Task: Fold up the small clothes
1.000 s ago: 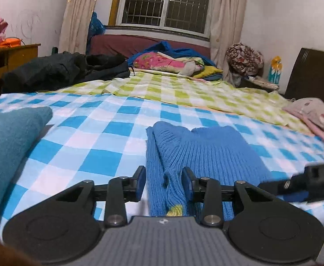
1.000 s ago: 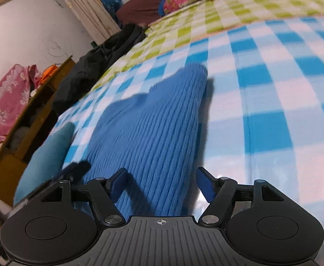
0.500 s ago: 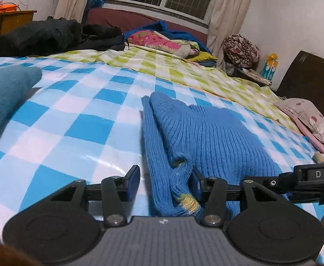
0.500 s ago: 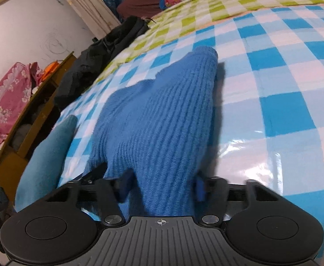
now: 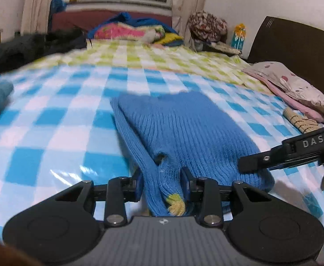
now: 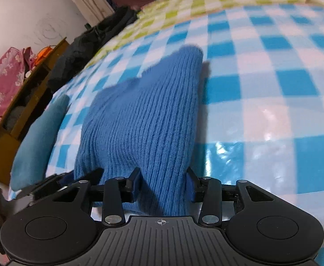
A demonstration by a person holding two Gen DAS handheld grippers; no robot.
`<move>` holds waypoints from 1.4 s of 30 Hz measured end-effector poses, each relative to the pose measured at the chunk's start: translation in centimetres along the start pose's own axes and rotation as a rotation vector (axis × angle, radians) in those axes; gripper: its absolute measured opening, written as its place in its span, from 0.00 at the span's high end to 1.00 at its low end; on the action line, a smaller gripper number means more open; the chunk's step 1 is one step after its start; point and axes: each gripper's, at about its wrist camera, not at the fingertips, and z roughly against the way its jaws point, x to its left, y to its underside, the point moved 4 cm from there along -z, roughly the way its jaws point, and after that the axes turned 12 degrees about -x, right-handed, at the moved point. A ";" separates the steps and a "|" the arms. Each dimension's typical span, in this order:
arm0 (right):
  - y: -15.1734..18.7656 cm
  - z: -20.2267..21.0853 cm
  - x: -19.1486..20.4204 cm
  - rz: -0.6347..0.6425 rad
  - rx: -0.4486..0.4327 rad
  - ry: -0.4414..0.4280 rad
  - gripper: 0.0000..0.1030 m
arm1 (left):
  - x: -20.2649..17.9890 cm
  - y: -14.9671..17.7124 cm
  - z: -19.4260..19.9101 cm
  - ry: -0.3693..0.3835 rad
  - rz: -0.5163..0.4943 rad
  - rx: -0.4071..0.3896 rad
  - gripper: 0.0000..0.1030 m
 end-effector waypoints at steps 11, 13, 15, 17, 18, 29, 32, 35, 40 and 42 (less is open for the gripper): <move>-3.5 -0.1 3.0 0.141 -0.159 0.043 0.60 | -0.4 -4.4 -2.6 -0.114 -0.065 -0.059 0.62; -4.1 -0.9 3.5 0.160 -0.172 0.053 0.60 | -0.2 -4.6 -3.5 -0.127 -0.071 -0.056 0.62; -4.8 -1.7 3.7 0.159 -0.177 0.050 0.60 | 0.1 -4.8 -4.3 -0.139 -0.071 -0.054 0.62; -5.3 -2.5 3.9 0.162 -0.185 0.054 0.60 | 0.4 -5.0 -5.0 -0.146 -0.066 -0.052 0.62; -5.6 -2.9 4.0 0.162 -0.189 0.055 0.60 | 0.5 -5.1 -5.4 -0.149 -0.062 -0.050 0.62; -5.5 -6.4 4.9 0.199 -0.178 0.069 0.60 | 1.7 -4.4 -7.9 -0.196 -0.068 -0.017 0.58; -5.2 -7.0 5.0 0.208 -0.171 0.071 0.59 | 1.8 -4.3 -8.1 -0.208 -0.080 -0.009 0.58; -5.0 -7.3 5.0 0.206 -0.171 0.070 0.59 | 2.0 -4.1 -8.3 -0.218 -0.083 -0.002 0.57; -4.7 -7.7 5.2 0.224 -0.169 0.074 0.57 | 2.5 -3.8 -8.3 -0.233 -0.075 0.008 0.55; -4.6 -7.6 5.4 0.232 -0.168 0.077 0.57 | 2.6 -3.9 -8.1 -0.237 -0.070 0.013 0.55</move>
